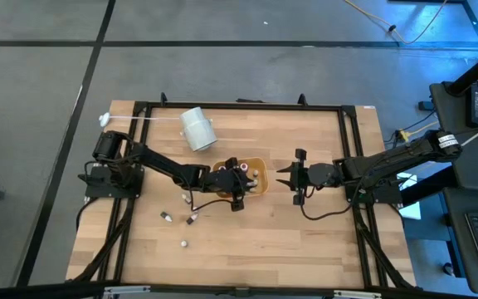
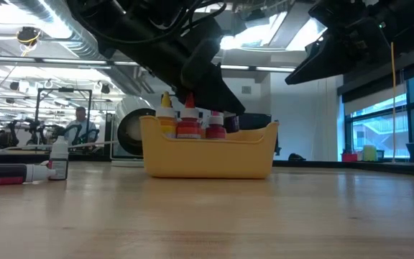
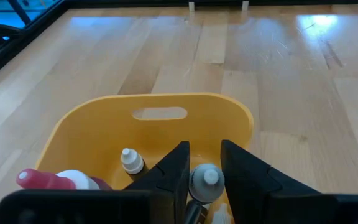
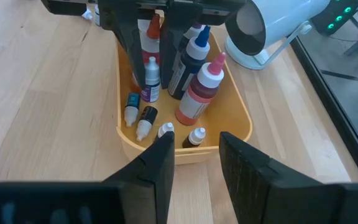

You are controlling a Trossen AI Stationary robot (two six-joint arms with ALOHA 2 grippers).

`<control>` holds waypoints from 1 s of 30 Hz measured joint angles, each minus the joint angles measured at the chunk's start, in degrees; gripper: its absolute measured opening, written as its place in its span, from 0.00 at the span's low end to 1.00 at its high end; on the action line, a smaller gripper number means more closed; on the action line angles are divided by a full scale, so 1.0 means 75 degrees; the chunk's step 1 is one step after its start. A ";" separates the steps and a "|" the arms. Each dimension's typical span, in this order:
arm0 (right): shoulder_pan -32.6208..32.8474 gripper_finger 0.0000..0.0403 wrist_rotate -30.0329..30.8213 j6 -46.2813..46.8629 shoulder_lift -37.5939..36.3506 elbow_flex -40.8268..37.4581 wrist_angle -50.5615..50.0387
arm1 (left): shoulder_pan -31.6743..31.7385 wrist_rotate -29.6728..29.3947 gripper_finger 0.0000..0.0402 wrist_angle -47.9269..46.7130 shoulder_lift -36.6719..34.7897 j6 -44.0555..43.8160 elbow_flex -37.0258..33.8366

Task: Pick & Place food coloring
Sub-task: Put the small black ink bottle into the yellow bin

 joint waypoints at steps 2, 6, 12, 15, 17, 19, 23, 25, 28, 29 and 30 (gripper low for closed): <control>-0.0002 0.32 0.0000 0.0000 0.0000 0.0000 -0.0014 | 0.0000 0.0000 0.21 0.0000 0.0000 0.0000 0.0000; -0.0002 0.32 0.0000 0.0001 0.0000 0.0000 -0.0017 | 0.0000 0.0000 0.22 0.0000 0.0000 0.0000 0.0000; -0.0002 0.32 0.0000 0.0003 0.0000 0.0000 -0.0017 | 0.0000 0.0000 0.25 0.0003 0.0000 0.0000 0.0000; -0.0002 0.32 0.0000 0.0002 0.0000 0.0000 -0.0018 | 0.0000 -0.0001 0.26 0.0003 0.0000 0.0000 0.0000; -0.0001 0.32 0.0000 0.0001 0.0000 0.0000 -0.0017 | 0.0000 -0.0003 0.27 0.0003 0.0000 0.0001 0.0000; 0.0000 0.32 0.0000 0.0000 0.0000 0.0000 -0.0020 | -0.0001 0.0000 0.28 -0.0038 -0.0063 0.0116 -0.0003; -0.0001 0.32 0.0000 0.0002 0.0000 0.0000 -0.0043 | -0.0070 0.0003 0.28 -0.0062 -0.0616 0.0683 -0.0003; -0.0002 0.32 0.0000 0.0003 0.0000 0.0000 -0.0054 | -0.0154 0.0011 0.28 -0.0324 -0.1036 0.0856 0.0000; 0.0000 0.32 0.0000 0.0006 0.0000 0.0000 -0.0076 | -0.0324 0.0025 0.28 -0.1139 -0.1776 0.0734 0.0000; 0.0000 0.32 0.0000 0.0003 0.0000 0.0000 -0.0078 | -0.0392 0.0037 0.28 -0.1525 -0.2051 0.0604 0.0000; -0.0001 0.32 0.0000 0.0003 0.0000 0.0000 -0.0076 | -0.0467 0.0060 0.28 -0.1989 -0.2299 0.0437 0.0000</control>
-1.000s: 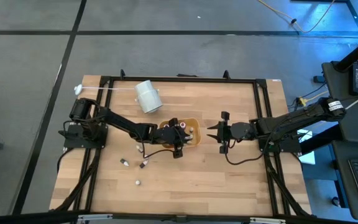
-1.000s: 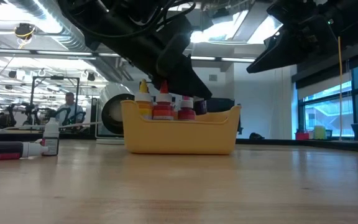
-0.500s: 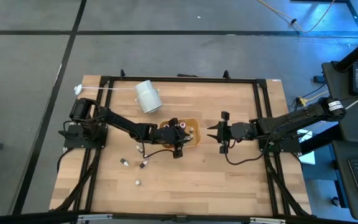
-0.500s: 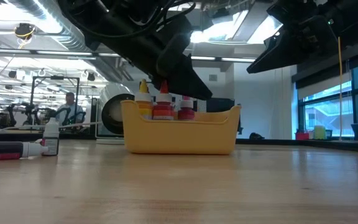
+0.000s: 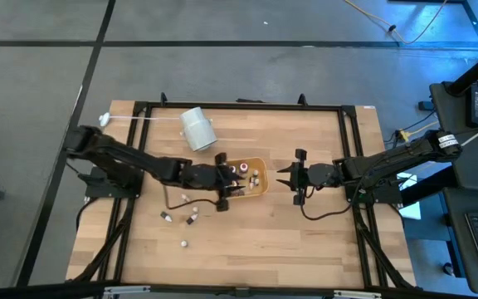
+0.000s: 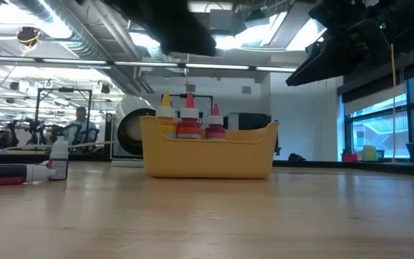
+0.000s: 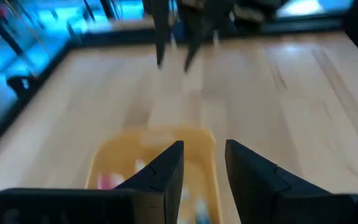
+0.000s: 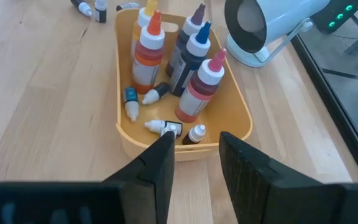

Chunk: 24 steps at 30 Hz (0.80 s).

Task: Pick & Place food coloring
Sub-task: Put the small black ink bottle into the yellow bin

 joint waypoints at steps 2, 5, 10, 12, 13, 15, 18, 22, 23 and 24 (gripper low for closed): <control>0.0000 0.32 0.0000 0.0000 0.0000 0.0000 -0.0010 | -0.0135 0.0189 0.28 -0.1010 -0.0466 -0.0453 0.0000; 0.0001 0.32 0.0000 0.0000 0.0000 0.0000 -0.0040 | -0.0392 0.0647 0.28 -0.2466 -0.1028 -0.1459 0.0000; -0.0001 0.32 0.0000 0.0000 0.0000 0.0000 -0.0058 | -0.0974 0.1367 0.28 -0.4219 -0.1352 -0.3301 0.0000; 0.0001 0.32 0.0001 0.0000 0.0000 0.0000 -0.0058 | -0.1246 0.1303 0.27 -0.4657 -0.1321 -0.3527 -0.0003; -0.0001 0.32 0.0000 0.0000 0.0000 0.0000 -0.0063 | -0.1368 0.1244 0.27 -0.4713 -0.1250 -0.3575 -0.0003; 0.0000 0.32 0.0003 0.0000 0.0000 0.0000 -0.0065 | -0.1569 0.1096 0.28 -0.4834 -0.1098 -0.3728 -0.0005; 0.0001 0.32 0.0003 0.0003 0.0000 0.0000 -0.0087 | -0.1746 0.0907 0.30 -0.4830 -0.0857 -0.4065 -0.0003; -0.0002 0.32 0.0009 0.0000 0.0000 0.0000 -0.0081 | -0.1803 0.0884 0.37 -0.4960 -0.0465 -0.4612 -0.0003; -0.0002 0.32 0.0006 0.0002 0.0000 0.0000 -0.0081 | -0.1790 0.0884 0.39 -0.5032 -0.0351 -0.4735 -0.0003; 0.0001 0.32 0.0009 0.0003 0.0000 0.0000 -0.0081 | -0.1767 0.0878 0.41 -0.5143 -0.0232 -0.4784 -0.0003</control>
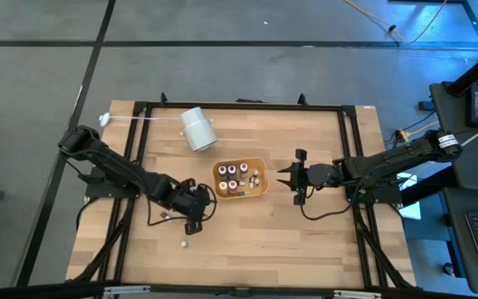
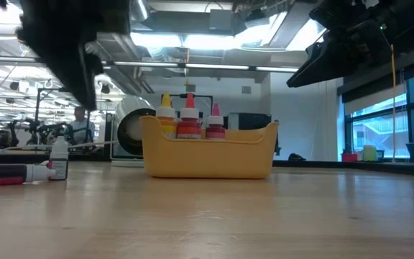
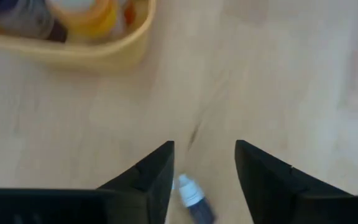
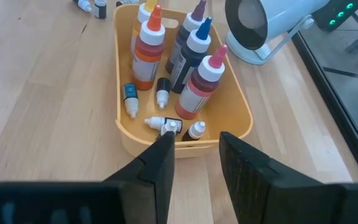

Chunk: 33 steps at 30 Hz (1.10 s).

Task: Pick & Place food coloring
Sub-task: Put the small black ink bottle into the yellow bin

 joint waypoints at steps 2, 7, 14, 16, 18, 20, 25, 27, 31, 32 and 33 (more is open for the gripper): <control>0.0001 0.32 -0.0003 -0.0003 0.0000 0.0000 0.0002 | 0.0039 -0.0056 0.45 -0.0205 0.0219 -0.0152 -0.0004; 0.0001 0.32 -0.0003 0.0000 0.0000 0.0000 0.0000 | 0.0027 0.0316 0.50 -0.0265 0.0675 -0.0252 -0.0006; -0.0002 0.32 -0.0003 -0.0003 0.0000 0.0000 -0.0002 | 0.0038 0.0410 0.50 -0.0354 0.1029 -0.0260 -0.0005; 0.0000 0.32 0.0000 -0.0003 0.0000 0.0000 -0.0005 | 0.0040 0.0408 0.49 -0.0395 0.1119 -0.0260 -0.0006; 0.0000 0.32 0.0000 -0.0003 0.0000 0.0000 -0.0006 | 0.0040 0.0414 0.48 -0.0504 0.1147 -0.0260 -0.0006; -0.0001 0.32 0.0002 -0.0007 0.0000 0.0000 -0.0006 | 0.0040 0.0366 0.48 -0.0580 0.1147 -0.0260 -0.0006; -0.0002 0.32 0.0003 -0.0023 0.0000 0.0000 -0.0006 | 0.0040 0.0087 0.48 -0.0728 0.1121 -0.0257 -0.0006; 0.0001 0.32 0.0002 -0.0017 0.0000 0.0000 -0.0006 | 0.0040 0.0100 0.47 -0.0941 0.1121 -0.0262 -0.0006; -0.0002 0.32 0.0003 -0.0015 0.0000 0.0000 -0.0006 | 0.0040 0.0332 0.46 -0.1074 0.1121 -0.0329 -0.0006; -0.0001 0.32 0.0000 -0.0015 0.0000 0.0000 -0.0009 | 0.0040 0.0379 0.45 -0.1045 0.1121 -0.0330 -0.0006; 0.0001 0.32 0.0000 -0.0015 0.0000 0.0000 -0.0009 | 0.0040 0.0412 0.45 -0.1031 0.1121 -0.0327 -0.0006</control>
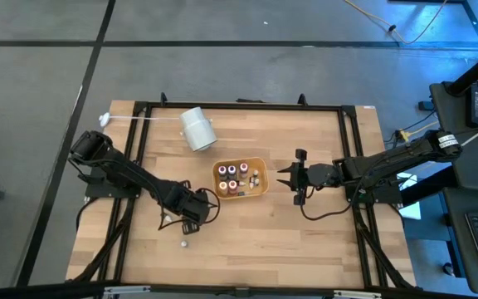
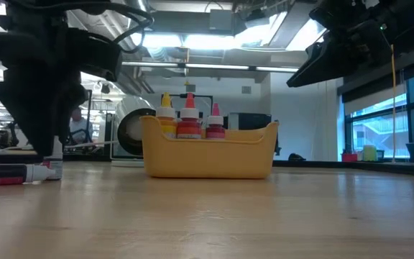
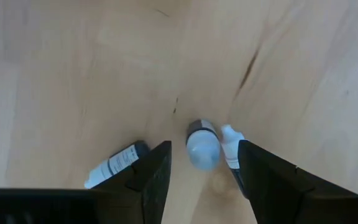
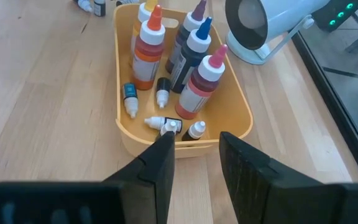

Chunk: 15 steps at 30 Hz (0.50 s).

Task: Pick & Place food coloring
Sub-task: Put the small black ink bottle into the yellow bin

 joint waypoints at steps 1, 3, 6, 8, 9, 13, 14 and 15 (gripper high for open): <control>0.0000 0.32 0.0000 0.0000 0.0000 0.0000 0.0000 | 0.0000 0.0014 0.44 -0.0002 0.0000 0.0000 0.0000; -0.0001 0.32 0.0000 0.0000 0.0000 0.0000 0.0000 | 0.0000 -0.0004 0.42 -0.0002 0.0000 0.0000 0.0000; 0.0000 0.32 0.0000 0.0003 0.0000 0.0000 -0.0003 | 0.0000 -0.0069 0.40 -0.0002 0.0000 0.0003 0.0000; -0.0001 0.32 0.0000 0.0003 0.0000 0.0000 -0.0006 | 0.0000 -0.0160 0.37 0.0001 0.0037 0.0003 0.0000; -0.0001 0.32 0.0000 0.0003 0.0000 0.0000 -0.0006 | 0.0000 -0.0175 0.36 -0.0002 0.0080 0.0006 0.0000; -0.0003 0.32 0.0000 0.0004 0.0000 0.0000 -0.0007 | 0.0000 -0.0160 0.31 -0.0005 0.0319 0.0015 0.0001; 0.0000 0.32 0.0000 0.0004 0.0000 0.0000 -0.0009 | 0.0000 -0.0106 0.30 -0.0001 0.0394 0.0053 0.0000; -0.0001 0.32 0.0000 0.0006 0.0000 0.0000 -0.0009 | 0.0000 -0.0035 0.28 -0.0005 0.0449 0.0138 0.0000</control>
